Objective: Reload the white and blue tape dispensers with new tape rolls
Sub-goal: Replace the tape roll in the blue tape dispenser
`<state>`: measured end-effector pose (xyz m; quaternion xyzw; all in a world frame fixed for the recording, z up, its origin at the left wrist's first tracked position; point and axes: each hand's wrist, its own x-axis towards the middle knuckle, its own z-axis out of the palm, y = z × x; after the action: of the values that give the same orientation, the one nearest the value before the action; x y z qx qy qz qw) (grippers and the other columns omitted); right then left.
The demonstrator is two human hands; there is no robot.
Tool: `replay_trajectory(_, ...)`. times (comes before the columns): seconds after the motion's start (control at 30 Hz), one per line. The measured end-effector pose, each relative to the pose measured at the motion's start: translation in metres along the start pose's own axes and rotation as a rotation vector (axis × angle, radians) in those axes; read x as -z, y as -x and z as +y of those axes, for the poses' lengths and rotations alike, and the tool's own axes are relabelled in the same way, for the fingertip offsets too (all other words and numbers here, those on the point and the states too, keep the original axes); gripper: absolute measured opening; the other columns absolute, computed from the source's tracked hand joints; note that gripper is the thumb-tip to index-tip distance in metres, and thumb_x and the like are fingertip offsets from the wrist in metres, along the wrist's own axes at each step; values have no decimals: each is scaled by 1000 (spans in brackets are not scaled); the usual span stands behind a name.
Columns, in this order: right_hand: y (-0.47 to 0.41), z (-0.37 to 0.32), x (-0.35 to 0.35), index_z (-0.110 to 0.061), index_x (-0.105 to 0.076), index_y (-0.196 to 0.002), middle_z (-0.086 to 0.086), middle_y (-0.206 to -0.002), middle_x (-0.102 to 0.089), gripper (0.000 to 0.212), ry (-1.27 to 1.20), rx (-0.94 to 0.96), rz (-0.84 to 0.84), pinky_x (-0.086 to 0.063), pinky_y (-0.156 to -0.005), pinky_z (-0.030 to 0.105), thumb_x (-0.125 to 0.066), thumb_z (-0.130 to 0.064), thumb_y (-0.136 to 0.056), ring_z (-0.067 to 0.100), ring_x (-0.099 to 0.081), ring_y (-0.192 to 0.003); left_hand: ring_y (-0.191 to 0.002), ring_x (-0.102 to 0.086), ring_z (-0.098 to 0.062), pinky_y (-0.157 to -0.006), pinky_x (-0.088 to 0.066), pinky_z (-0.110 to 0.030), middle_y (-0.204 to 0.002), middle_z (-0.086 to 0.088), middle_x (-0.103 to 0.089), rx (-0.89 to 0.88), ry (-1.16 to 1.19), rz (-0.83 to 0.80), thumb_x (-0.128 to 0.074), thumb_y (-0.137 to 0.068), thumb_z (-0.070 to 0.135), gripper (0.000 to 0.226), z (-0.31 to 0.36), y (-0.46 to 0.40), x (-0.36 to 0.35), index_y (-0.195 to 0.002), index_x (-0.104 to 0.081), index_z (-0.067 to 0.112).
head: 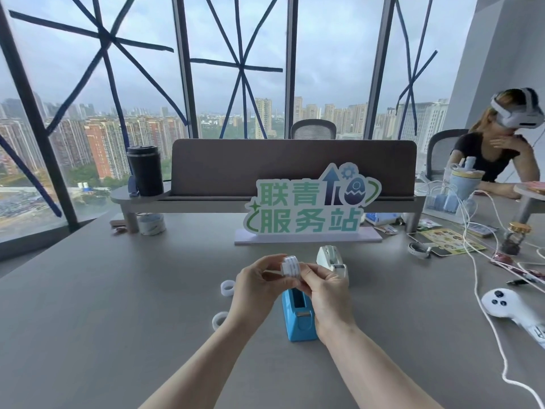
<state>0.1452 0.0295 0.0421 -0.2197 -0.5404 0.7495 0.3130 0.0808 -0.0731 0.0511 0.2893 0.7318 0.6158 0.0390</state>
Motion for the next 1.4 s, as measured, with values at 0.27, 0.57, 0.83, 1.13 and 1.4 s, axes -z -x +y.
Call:
replay_trajectory(0.27, -4, 0, 6, -16, -79, -92, 10, -90, -78, 12, 125, -22, -198, -51, -99, 48, -73, -23, -84, 23, -68, -86, -78, -61, 8, -63, -32, 9, -91, 11, -73, -2, -103, 17, -82, -70, 24, 34, -3, 0, 0, -102, -70, 27)
replay_trajectory(0.57, -11, -11, 12, -20, -79, -92, 0, -85, -79, 14, 383, 36, -227, -56, -94, 39, -77, -26, -79, 18, -73, -90, -69, -68, 0, -65, -47, -3, -93, 1, -73, 44, 35, -148, -74, -77, 1, 35, -12, -4, 7, -108, -68, 15)
replay_trajectory(0.83, -11, -12, 18, -21, -78, -97, -5, -88, -79, 18, 517, 78, -351, -55, -86, 24, -78, -22, -79, 12, -71, -93, -66, -65, -14, -60, -53, -21, -85, -7, -72, 118, 223, -185, -67, -84, 1, 16, -29, -15, 12, -100, -68, 3)
replay_trajectory(1.13, -16, -11, 20, -23, -77, -92, -1, -89, -77, 24, 647, 157, -323, -57, -86, 31, -83, -35, -72, 15, -70, -89, -68, -68, -15, -62, -56, -25, -84, -6, -73, 156, 261, -198, -66, -85, 2, 17, -32, -15, 13, -98, -69, 13)
replay_trajectory(1.4, -20, -17, 27, -26, -76, -96, -7, -91, -76, 27, 733, 170, -417, -55, -87, 27, -82, -39, -74, 8, -69, -89, -75, -67, -11, -67, -56, -23, -85, -7, -73, 174, 275, -326, -65, -86, 11, 20, -30, -11, 19, -105, -71, 13)
